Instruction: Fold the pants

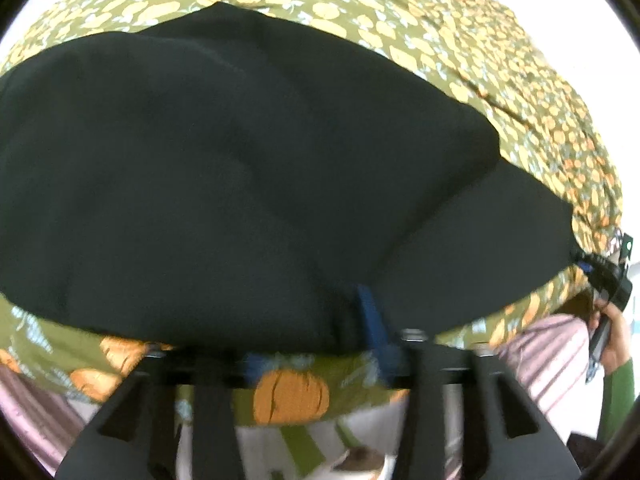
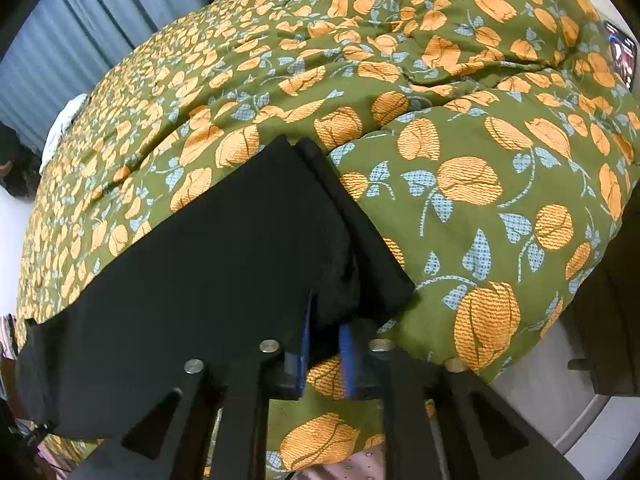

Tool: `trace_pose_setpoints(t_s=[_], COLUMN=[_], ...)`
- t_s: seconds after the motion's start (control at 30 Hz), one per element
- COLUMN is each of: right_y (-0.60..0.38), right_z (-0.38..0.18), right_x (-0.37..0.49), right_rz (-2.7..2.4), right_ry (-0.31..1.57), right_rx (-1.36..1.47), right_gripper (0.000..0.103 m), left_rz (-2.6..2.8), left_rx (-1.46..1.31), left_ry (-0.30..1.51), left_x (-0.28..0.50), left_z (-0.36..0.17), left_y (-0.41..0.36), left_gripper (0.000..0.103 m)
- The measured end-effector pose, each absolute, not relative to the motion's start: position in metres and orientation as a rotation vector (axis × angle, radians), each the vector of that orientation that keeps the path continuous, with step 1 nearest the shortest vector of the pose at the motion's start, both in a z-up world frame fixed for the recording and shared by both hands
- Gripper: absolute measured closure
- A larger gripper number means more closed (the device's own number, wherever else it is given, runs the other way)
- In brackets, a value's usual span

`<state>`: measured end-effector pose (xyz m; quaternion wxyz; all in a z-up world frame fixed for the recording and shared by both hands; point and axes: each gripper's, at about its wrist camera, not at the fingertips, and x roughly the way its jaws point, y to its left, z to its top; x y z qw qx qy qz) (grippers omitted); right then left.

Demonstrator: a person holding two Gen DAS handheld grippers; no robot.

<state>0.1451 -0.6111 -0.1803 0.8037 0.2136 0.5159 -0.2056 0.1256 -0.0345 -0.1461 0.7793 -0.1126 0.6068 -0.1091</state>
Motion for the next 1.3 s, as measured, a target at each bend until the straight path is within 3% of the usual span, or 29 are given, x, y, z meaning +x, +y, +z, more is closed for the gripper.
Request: trace_pose_setpoints(t_s=[0.03, 0.13, 0.17, 0.27, 0.33, 0.4, 0.53, 0.7, 0.77, 0.87, 1.0, 1.13, 1.3], right_y=[-0.612, -0.613, -0.612, -0.602, -0.587, -0.560, -0.509, -0.499, -0.515, -0.525, -0.520, -0.486, -0.436], right_z=[-0.177, -0.154, -0.139, -0.117, -0.110, -0.108, -0.127, -0.199, -0.219, -0.206, -0.186, -0.159, -0.154], right_x=[0.140, 0.114, 0.097, 0.074, 0.078, 0.098, 0.152, 0.186, 0.174, 0.162, 0.151, 0.157, 0.188], right_rz=[-0.427, -0.540, -0.611, -0.682, -0.621, -0.511, -0.310, -0.275, -0.337, -0.392, -0.420, -0.308, -0.077], right_ry=[1.076, 0.943, 0.849, 0.716, 0.689, 0.697, 0.771, 0.966, 0.967, 0.893, 0.810, 0.733, 0.781], right_rx=[0.481, 0.479, 0.475, 0.467, 0.458, 0.425, 0.371, 0.437, 0.525, 0.575, 0.526, 0.385, 0.326], right_gripper=[0.054, 0.012, 0.010, 0.010, 0.010, 0.010, 0.010, 0.010, 0.017, 0.017, 0.016, 0.013, 0.012], left_rz=[-0.236, -0.249, -0.257, -0.246, -0.221, -0.189, -0.082, -0.002, -0.041, -0.082, -0.129, -0.075, 0.097], left_rx=[-0.213, -0.047, -0.001, 0.114, 0.123, 0.098, 0.012, -0.040, -0.037, 0.139, 0.173, 0.131, 0.053], left_ry=[1.317, 1.322, 1.313, 1.240, 1.161, 1.089, 0.983, 1.101, 1.169, 1.149, 1.105, 1.026, 1.043], left_x=[0.121, 0.106, 0.100, 0.088, 0.093, 0.107, 0.155, 0.185, 0.184, 0.162, 0.153, 0.162, 0.187], left_z=[-0.143, -0.128, -0.122, -0.096, -0.078, -0.068, -0.076, -0.127, -0.148, -0.160, -0.144, -0.117, -0.125], left_y=[-0.033, -0.031, -0.030, -0.025, -0.018, -0.010, 0.008, 0.017, 0.005, -0.030, -0.047, -0.032, 0.018], left_gripper=[0.026, 0.025, 0.025, 0.025, 0.019, 0.013, 0.012, 0.012, 0.012, 0.012, 0.012, 0.007, 0.006])
